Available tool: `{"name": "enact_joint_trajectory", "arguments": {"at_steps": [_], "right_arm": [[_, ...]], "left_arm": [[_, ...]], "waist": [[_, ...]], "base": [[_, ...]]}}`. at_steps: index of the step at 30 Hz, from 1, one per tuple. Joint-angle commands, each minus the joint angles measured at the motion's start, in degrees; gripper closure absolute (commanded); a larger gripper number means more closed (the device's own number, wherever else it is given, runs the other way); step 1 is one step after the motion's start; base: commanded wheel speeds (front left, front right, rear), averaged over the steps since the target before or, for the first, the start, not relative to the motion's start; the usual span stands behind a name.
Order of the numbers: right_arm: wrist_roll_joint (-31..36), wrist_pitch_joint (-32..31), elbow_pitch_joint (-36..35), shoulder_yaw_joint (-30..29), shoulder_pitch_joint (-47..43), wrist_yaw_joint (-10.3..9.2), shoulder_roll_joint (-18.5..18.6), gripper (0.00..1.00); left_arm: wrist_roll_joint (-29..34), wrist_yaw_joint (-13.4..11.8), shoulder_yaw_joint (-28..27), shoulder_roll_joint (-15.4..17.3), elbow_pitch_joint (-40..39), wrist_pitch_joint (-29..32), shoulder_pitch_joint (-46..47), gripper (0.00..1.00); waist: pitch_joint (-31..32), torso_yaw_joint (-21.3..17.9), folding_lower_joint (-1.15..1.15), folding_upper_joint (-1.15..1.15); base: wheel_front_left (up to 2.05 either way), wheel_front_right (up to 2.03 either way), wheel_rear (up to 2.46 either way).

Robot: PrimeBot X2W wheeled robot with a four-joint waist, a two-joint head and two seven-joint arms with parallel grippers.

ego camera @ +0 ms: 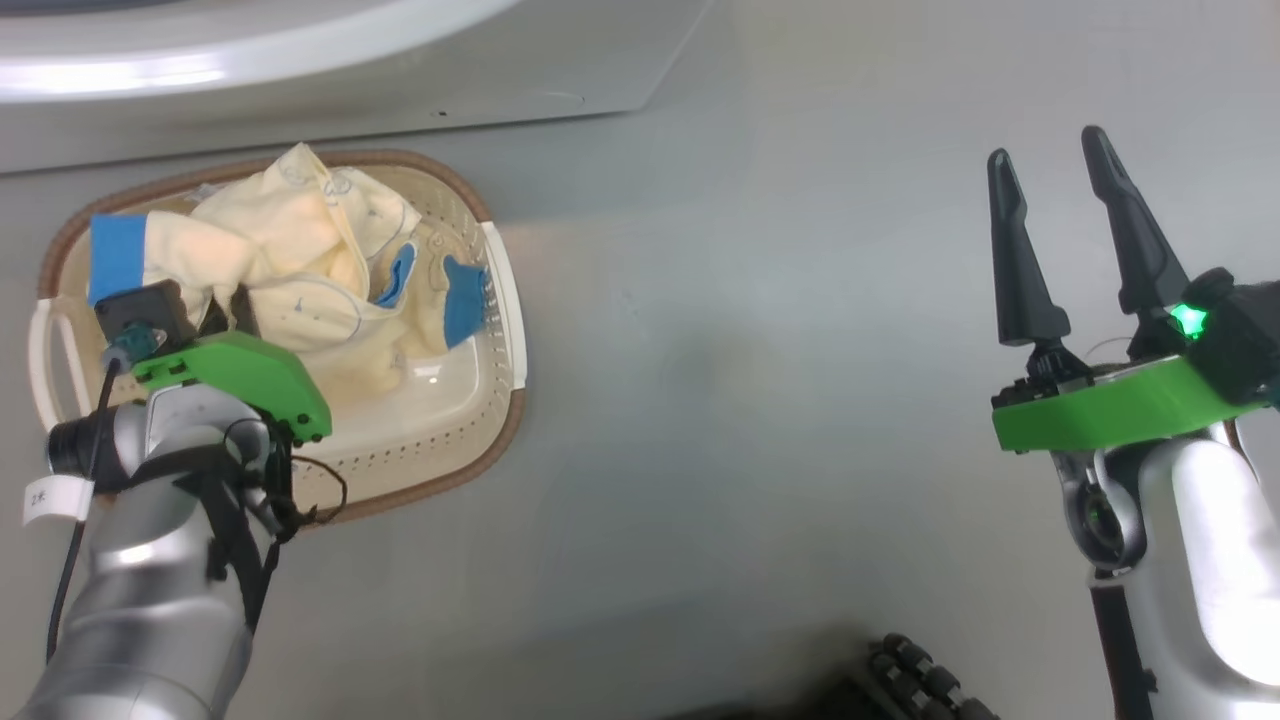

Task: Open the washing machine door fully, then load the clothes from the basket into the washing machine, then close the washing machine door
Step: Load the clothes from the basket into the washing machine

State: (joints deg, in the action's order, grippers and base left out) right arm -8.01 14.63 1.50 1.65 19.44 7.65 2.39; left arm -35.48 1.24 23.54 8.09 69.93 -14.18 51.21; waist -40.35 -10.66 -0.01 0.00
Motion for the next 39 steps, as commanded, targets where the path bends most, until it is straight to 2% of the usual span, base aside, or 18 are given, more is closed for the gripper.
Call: {"name": "enact_joint_trajectory", "arguments": {"at_steps": [1,14,21,31,39], "right_arm": [[0.69,0.37,-1.20,0.05,-2.61,-0.16,0.56,0.00],[2.41,0.14,-0.36,-0.73,-7.53,-0.16,0.91,0.00],[2.98,-1.15,-0.48,-0.37,-10.43,-0.16,0.97,0.00],[3.58,-3.05,-0.77,0.48,-14.22,-0.16,0.95,0.00],[3.56,-3.96,-0.96,1.47,-16.94,-0.16,0.83,0.00]], "left_arm": [[1.14,-1.19,-1.91,2.09,-4.42,-0.77,-2.31,1.00],[8.26,-6.38,-7.87,4.03,-30.69,-0.81,-16.13,1.00],[11.36,-8.63,-8.93,4.85,-43.51,-0.81,-24.42,1.00],[13.36,-11.54,-7.12,7.26,-57.36,2.16,-34.02,1.00],[13.29,-13.33,-6.23,8.55,-63.90,5.44,-40.55,1.00]], "waist": [[3.88,2.00,0.01,0.00],[14.49,4.79,0.01,0.00],[21.27,5.62,0.01,0.00],[28.72,6.48,0.01,0.00],[33.56,6.81,0.01,0.00]], "base": [[0.00,0.00,0.00],[0.00,0.00,0.00],[0.00,0.00,0.00],[0.00,0.00,0.00],[0.00,0.00,0.00]]}}
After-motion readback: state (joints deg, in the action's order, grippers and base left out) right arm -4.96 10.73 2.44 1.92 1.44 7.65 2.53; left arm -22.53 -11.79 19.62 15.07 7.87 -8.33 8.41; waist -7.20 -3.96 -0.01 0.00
